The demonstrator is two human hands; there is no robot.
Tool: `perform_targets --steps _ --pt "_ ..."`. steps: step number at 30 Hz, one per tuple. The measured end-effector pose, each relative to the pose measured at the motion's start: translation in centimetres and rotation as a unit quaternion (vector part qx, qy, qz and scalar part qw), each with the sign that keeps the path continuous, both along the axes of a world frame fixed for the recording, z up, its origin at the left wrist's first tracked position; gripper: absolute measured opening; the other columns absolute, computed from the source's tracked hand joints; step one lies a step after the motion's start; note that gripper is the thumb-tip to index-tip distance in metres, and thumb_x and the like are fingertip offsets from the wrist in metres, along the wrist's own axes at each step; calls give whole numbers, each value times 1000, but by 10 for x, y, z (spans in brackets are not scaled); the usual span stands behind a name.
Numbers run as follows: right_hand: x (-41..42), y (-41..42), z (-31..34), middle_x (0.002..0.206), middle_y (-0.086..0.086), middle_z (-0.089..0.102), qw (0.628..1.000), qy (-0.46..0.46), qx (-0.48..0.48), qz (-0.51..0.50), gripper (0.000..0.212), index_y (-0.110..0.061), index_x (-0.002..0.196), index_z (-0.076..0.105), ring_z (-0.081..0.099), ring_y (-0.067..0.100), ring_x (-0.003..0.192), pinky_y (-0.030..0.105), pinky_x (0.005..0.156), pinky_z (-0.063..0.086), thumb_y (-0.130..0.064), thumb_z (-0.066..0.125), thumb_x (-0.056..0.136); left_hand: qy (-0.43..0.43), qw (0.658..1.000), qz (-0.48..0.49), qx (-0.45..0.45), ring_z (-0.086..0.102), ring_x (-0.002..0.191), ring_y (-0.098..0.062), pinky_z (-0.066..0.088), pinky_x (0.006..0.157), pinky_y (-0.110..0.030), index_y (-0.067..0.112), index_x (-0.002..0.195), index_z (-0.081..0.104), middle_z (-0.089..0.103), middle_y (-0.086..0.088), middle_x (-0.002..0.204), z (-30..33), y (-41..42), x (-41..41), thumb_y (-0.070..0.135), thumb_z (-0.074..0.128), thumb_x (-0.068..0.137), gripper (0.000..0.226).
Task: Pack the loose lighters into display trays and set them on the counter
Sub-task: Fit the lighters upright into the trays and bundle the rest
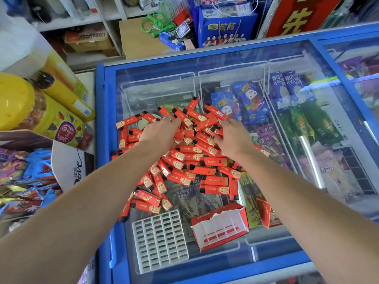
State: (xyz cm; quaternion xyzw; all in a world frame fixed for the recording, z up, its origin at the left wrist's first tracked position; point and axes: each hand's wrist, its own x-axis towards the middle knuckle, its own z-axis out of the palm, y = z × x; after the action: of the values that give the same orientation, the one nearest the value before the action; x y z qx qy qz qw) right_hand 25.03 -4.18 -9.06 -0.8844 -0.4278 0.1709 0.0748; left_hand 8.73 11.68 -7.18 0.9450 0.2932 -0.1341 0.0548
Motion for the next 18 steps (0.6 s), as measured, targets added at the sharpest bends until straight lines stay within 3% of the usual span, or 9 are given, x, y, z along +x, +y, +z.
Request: perform_targets --steps 4,8,12,16,18 --pt "-3 1 4 93 9 61 1000 19 19 -10 33 -5 124 45 64 29 89 41 70 54 -23 58 100 9 1000 -18 13 57 73 -26 45 56 -38 13 123 46 57 -6 96 1 0 1 18 65 94 35" --pt "-9 9 10 74 2 57 995 35 83 -33 25 -13 108 40 60 19 60 35 49 47 -25 58 97 11 1000 -24 5 58 73 -23 46 58 -35 15 121 50 55 2 81 3 -1 0 38 63 95 37" --pt "-11 24 15 93 2 51 993 36 106 -31 21 -11 109 46 53 17 65 31 54 39 -20 58 95 -6 1000 -1 -14 59 74 -23 44 56 -35 14 114 50 54 1 80 -1 -3 -1 35 61 96 30" --pt "-11 32 15 119 9 49 997 37 68 14 36 -7 125 47 57 24 84 36 67 44 -15 62 94 -22 999 14 -35 51 77 -25 48 62 -40 10 122 43 55 -6 100 2 -8 -2 17 57 98 29" --pt "-11 33 13 128 9 49 997 19 51 52 41 -9 130 46 61 25 86 39 68 49 -11 66 94 -23 999 24 -35 50 75 -26 43 60 -39 9 128 40 53 -13 122 4 -10 -1 13 56 99 33"
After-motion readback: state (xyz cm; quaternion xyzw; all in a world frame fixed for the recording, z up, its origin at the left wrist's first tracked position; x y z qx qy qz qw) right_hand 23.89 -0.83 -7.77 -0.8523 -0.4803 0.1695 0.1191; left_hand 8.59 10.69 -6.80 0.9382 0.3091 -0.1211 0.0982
